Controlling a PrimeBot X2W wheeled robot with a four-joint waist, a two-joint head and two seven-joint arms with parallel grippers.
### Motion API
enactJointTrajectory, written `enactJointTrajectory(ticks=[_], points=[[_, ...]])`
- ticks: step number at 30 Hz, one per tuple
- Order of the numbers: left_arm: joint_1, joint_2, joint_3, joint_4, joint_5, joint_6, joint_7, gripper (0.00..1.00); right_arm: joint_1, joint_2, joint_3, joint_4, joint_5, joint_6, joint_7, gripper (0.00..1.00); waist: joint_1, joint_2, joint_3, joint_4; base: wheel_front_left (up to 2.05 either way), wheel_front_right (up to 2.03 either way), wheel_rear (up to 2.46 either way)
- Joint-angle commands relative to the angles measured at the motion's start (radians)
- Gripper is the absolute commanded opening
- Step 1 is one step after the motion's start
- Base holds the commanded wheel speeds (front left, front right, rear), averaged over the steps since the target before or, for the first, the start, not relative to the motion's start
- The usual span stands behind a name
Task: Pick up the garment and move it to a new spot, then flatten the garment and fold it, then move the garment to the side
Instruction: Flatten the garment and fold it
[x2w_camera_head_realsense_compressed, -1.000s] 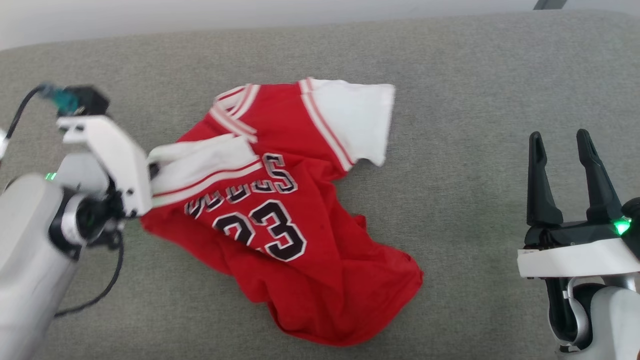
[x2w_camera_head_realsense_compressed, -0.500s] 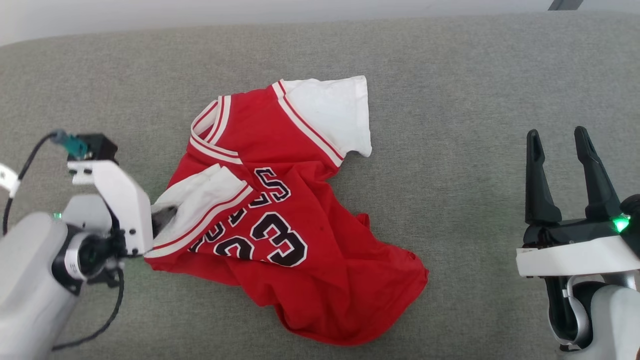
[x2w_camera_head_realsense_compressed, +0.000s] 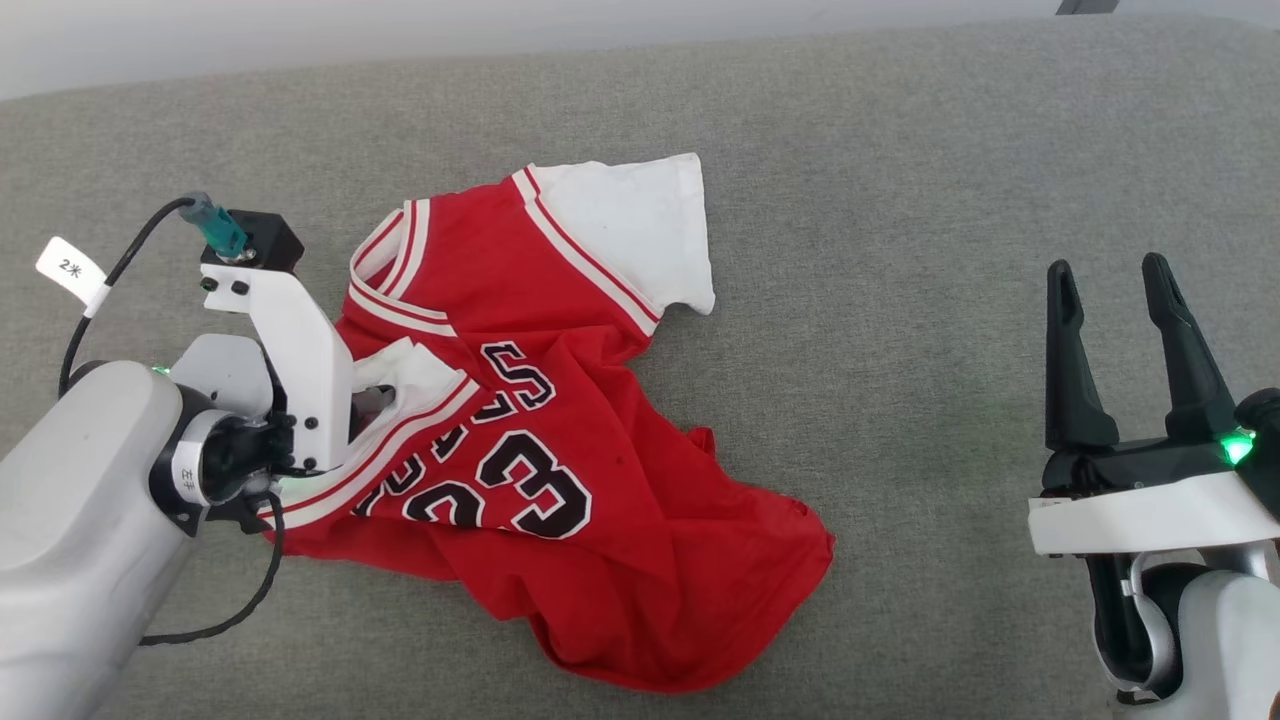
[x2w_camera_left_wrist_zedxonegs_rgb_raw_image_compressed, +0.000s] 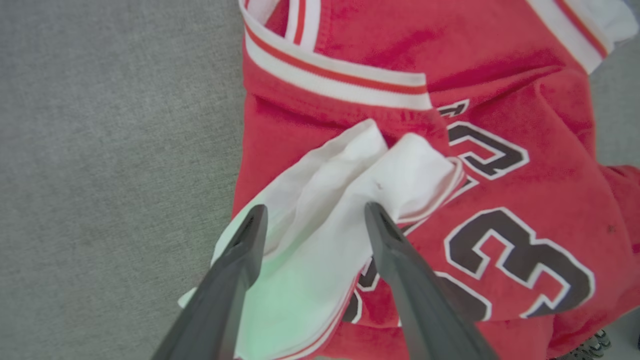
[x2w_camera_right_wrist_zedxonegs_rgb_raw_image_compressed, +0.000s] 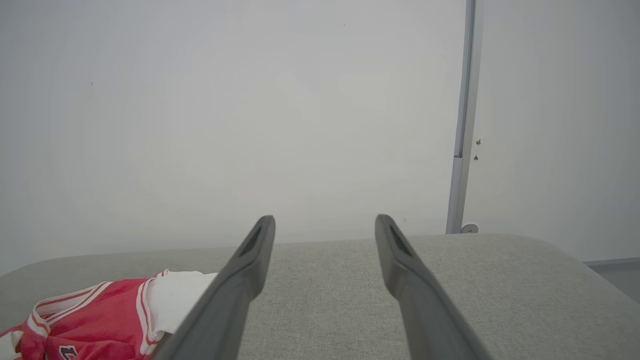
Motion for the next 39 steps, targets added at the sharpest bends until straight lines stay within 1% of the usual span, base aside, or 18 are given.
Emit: enactJointTrajectory(ticks=[1,2,3,4,5,6,9,15,18,22,29,30,36,38,39], points=[[-0.010,-0.009,-0.002,0.015,0.005,-0.007,0.006,1.00,0.004,0.001,0.004,-0.001,0.006,0.000,0.000,1.00,0.0000,0.0000,0.003,-0.004,0.00,0.00,0.00],[-0.009,-0.014,-0.006,0.025,0.003,-0.007,0.008,1.00,0.004,0.001,0.003,-0.001,0.006,0.000,-0.001,1.00,0.0000,0.0000,0.005,-0.006,0.00,0.00,0.00],[-0.012,-0.016,-0.009,0.033,0.006,-0.011,0.006,0.87,0.003,0.001,0.002,-0.002,0.006,0.000,-0.001,1.00,0.0000,0.0000,0.007,-0.008,0.00,0.00,0.00],[-0.014,-0.021,-0.008,0.044,0.003,-0.012,0.003,0.46,0.002,0.001,0.003,-0.002,0.007,0.000,-0.001,1.00,0.0000,0.0000,0.008,-0.010,0.00,0.00,0.00],[-0.015,-0.025,-0.007,0.054,-0.004,-0.013,0.007,0.02,0.001,0.000,0.003,-0.002,0.007,0.000,-0.001,1.00,0.0000,0.0000,0.010,-0.011,0.00,0.00,0.00],[-0.019,-0.027,-0.008,0.060,-0.003,-0.016,0.006,0.00,-0.001,0.000,0.002,-0.002,0.008,0.000,-0.002,1.00,0.0000,0.0000,0.012,-0.013,0.00,0.00,0.00],[-0.029,-0.034,0.000,0.074,-0.007,-0.013,-0.006,0.00,-0.002,-0.001,-0.001,-0.002,0.009,0.000,-0.003,1.00,0.0000,0.0000,0.015,-0.014,0.00,0.00,0.00],[-0.031,-0.026,0.021,0.065,-0.012,-0.007,-0.035,0.00,0.003,0.000,-0.012,-0.003,0.007,0.000,-0.004,1.00,0.0000,0.0000,0.015,-0.010,0.00,0.00,0.00],[-0.018,-0.013,0.035,0.045,-0.015,0.000,-0.056,0.00,0.005,0.001,-0.018,-0.004,0.005,0.000,-0.002,1.00,0.0000,0.0000,0.012,-0.004,0.00,0.00,0.00],[0.006,0.018,0.057,0.011,-0.012,0.019,-0.084,0.00,0.008,0.002,-0.021,-0.006,0.001,0.000,0.000,1.00,0.0000,0.0000,0.009,0.005,0.00,0.00,0.00],[0.076,0.097,0.108,-0.041,-0.023,0.078,-0.126,0.00,0.012,0.005,-0.027,-0.010,0.000,0.000,0.005,1.00,0.0000,0.0000,0.007,0.024,0.00,0.00,0.00],[0.099,0.120,0.119,-0.055,-0.025,0.099,-0.131,0.00,0.012,0.006,-0.029,-0.012,0.000,0.000,0.006,1.00,0.0000,0.0000,0.007,0.030,0.00,0.00,0.00],[0.156,0.184,0.143,-0.096,-0.024,0.164,-0.127,0.00,0.011,0.007,-0.026,-0.016,-0.001,0.000,0.009,1.00,0.0000,0.0000,0.008,0.043,0.00,0.00,0.00],[0.178,0.212,0.142,-0.098,-0.016,0.194,-0.112,0.00,0.011,0.007,-0.026,-0.016,-0.001,0.000,0.011,1.00,0.0000,0.0000,0.010,0.046,0.00,0.00,0.00],[0.184,0.220,0.137,-0.097,-0.010,0.220,-0.094,0.00,0.010,0.007,-0.024,-0.016,-0.001,0.000,0.013,1.00,0.0000,0.0000,0.011,0.046,0.00,0.00,0.00]])
